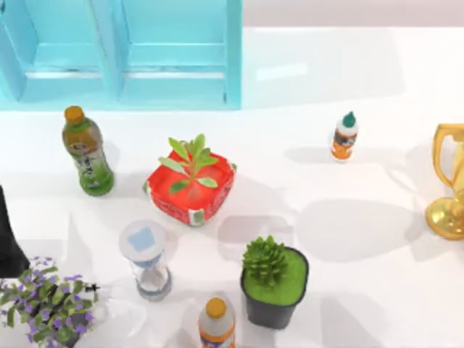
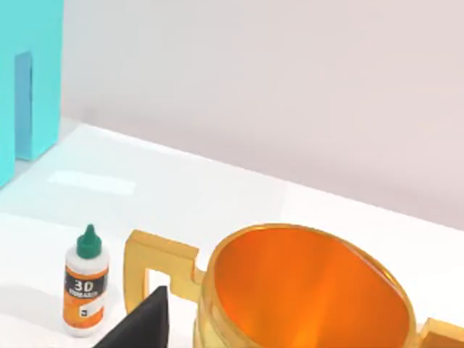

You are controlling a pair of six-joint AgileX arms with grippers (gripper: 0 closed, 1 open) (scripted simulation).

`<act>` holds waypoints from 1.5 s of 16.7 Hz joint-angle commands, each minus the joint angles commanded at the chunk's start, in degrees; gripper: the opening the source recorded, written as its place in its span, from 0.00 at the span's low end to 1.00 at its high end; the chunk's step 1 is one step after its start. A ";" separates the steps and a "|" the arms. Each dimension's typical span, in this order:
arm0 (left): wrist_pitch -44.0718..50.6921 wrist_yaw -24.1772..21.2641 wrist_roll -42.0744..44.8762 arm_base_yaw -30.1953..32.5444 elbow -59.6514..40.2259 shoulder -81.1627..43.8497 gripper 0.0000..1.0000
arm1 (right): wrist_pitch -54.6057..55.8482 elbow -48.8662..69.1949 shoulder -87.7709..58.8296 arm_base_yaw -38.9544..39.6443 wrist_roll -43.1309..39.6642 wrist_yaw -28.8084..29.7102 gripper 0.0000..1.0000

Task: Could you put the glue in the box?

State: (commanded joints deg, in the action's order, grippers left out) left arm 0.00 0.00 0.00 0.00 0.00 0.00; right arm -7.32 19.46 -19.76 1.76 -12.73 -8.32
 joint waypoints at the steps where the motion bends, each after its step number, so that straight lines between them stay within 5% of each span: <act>1: 0.00 0.00 0.00 0.00 0.00 0.00 1.00 | -1.72 4.37 -4.55 0.30 -2.93 -1.79 1.00; 15: 0.00 0.00 0.00 0.00 0.00 0.00 1.00 | -34.32 72.74 -84.36 2.12 -54.90 -28.97 1.00; 25: 0.00 0.00 0.00 0.00 0.00 0.00 1.00 | -57.39 90.05 -115.76 -4.13 -79.07 -39.90 1.00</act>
State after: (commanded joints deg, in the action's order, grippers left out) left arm 0.00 0.00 0.00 0.00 0.00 0.00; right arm -64.71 109.51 -135.52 -2.37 -91.80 -48.22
